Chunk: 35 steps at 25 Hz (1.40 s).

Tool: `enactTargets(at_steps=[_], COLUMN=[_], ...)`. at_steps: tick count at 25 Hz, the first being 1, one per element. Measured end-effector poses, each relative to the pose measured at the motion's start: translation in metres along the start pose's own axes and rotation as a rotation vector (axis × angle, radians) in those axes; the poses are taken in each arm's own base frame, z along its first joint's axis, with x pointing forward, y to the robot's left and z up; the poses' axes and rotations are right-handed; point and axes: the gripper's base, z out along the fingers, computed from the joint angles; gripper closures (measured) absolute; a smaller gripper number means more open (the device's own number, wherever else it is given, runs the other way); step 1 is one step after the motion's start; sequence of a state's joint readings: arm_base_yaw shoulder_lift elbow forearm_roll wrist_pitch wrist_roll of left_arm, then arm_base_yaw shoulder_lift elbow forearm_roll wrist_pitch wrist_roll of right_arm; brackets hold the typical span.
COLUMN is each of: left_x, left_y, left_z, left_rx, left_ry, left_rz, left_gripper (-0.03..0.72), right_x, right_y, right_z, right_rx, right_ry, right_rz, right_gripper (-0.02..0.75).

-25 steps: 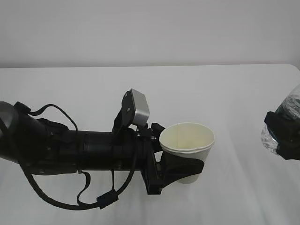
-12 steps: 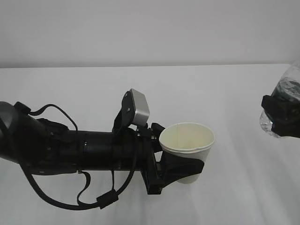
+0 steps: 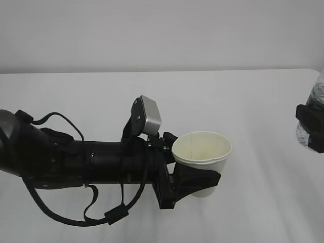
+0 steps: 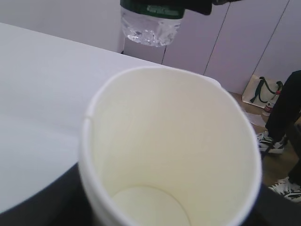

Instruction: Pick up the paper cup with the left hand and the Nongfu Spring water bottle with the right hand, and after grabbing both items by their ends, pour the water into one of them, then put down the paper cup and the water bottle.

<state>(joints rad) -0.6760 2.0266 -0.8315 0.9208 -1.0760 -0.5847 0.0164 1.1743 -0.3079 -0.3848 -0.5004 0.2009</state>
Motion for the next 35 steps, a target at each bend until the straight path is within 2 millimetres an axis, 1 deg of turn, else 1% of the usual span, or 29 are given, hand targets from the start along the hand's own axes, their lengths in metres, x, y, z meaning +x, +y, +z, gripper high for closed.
enactTargets(at_steps=[5, 15, 25, 27, 32, 35], left_x=[0.000, 0.000, 0.000, -0.003, -0.012, -0.017], left_y=[0.000, 0.000, 0.000, -0.002, -0.010, -0.011], left_z=[0.000, 0.000, 0.001, 0.005, 0.024, 0.029], left_rx=[0.000, 0.000, 0.002, 0.007, 0.026, 0.029], left_ry=[0.000, 0.000, -0.001, 0.002, 0.026, 0.021], left_rz=[0.000, 0.000, 0.036, 0.049, 0.105, 0.124], left_gripper=[0.204, 0.207, 0.208, 0.208, 0.208, 0.209], right_x=[0.000, 0.002, 0.003, 0.003, 0.003, 0.004], right_y=[0.002, 0.002, 0.002, 0.002, 0.002, 0.002], right_z=[-0.002, -0.002, -0.002, -0.002, -0.002, -0.002], right_rx=[-0.020, -0.019, -0.024, -0.025, -0.026, -0.026], right_ry=[0.010, 0.035, 0.039, 0.039, 0.043, 0.047], right_rz=[-0.050, -0.070, -0.227, -0.267, -0.311, -0.335], right_gripper=[0.311, 0.311, 0.311, 0.311, 0.311, 0.311])
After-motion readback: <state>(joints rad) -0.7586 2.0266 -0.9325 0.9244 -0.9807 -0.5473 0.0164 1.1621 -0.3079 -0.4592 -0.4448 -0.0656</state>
